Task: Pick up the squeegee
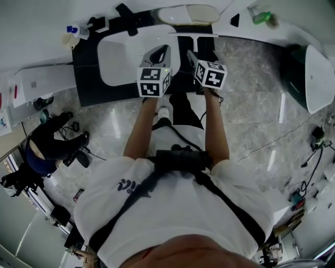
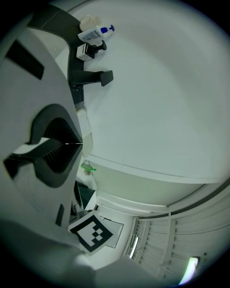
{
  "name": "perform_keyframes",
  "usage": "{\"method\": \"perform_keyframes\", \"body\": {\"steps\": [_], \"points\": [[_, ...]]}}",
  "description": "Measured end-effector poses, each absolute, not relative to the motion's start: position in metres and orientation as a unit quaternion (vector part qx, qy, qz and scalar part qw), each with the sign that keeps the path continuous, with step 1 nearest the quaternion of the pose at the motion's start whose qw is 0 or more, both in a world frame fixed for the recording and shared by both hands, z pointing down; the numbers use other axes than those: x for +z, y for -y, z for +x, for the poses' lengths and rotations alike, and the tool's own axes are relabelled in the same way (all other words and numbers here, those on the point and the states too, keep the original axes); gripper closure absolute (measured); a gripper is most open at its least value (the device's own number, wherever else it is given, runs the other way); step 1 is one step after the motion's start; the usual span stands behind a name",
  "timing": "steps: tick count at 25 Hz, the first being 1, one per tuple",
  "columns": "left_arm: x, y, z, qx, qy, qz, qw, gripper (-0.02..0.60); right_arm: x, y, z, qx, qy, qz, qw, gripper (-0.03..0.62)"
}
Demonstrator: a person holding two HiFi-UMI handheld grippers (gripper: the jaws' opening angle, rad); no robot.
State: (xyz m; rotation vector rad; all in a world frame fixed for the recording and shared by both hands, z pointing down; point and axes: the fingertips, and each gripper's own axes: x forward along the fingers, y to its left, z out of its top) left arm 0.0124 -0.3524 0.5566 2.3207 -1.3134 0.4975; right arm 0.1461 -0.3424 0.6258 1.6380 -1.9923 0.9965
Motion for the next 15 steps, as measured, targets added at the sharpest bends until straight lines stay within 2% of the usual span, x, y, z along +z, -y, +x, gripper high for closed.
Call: {"method": "perform_keyframes", "body": {"steps": [7, 15], "points": [[0.585, 0.376, 0.016, 0.197, 0.477, 0.823, 0.237, 0.569, 0.662, 0.369, 0.147, 0.368, 0.696, 0.579, 0.213, 0.111], [0.617, 0.384, 0.012, 0.223, 0.485, 0.806, 0.256, 0.569, 0.713, 0.384, 0.141, 0.402, 0.671, 0.56, 0.272, 0.111]]}}
